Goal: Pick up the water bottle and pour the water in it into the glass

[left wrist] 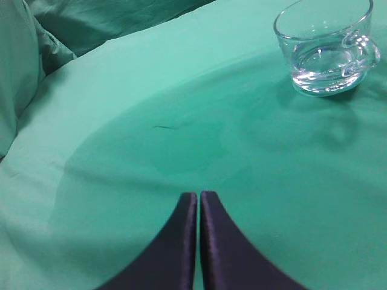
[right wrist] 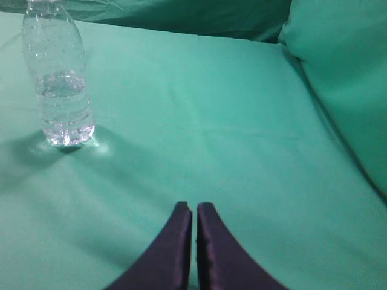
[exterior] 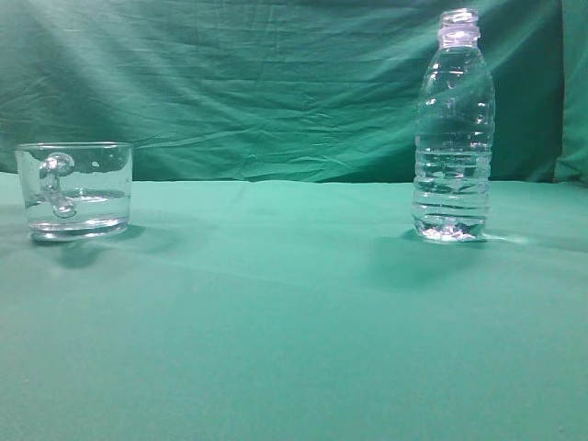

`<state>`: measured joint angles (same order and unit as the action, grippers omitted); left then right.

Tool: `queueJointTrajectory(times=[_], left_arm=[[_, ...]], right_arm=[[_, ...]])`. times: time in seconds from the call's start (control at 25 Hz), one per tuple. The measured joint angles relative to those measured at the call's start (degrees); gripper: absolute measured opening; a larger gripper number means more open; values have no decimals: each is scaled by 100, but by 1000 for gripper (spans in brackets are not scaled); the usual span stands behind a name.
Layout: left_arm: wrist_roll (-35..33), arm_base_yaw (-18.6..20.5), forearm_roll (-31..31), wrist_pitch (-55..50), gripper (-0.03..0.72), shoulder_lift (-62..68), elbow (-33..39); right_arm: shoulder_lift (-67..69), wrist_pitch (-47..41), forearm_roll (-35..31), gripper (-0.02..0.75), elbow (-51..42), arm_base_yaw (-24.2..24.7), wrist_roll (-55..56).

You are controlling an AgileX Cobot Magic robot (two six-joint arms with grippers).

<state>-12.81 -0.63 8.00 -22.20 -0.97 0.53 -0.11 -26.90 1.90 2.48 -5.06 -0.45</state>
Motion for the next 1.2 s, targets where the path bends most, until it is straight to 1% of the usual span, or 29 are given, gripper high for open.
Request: queueJointTrajectory(times=[0.12,0.36,1.2], left_arm=[[0,0,0,0,0,0,0],[0,0,0,0,0,0,0],[0,0,0,0,0,0,0]], right_arm=[[-44,143,-26,0,-310,4,12],[-44,458,-142,0,-371,4,12],[-44,458,-238,0,-371,4,2]])
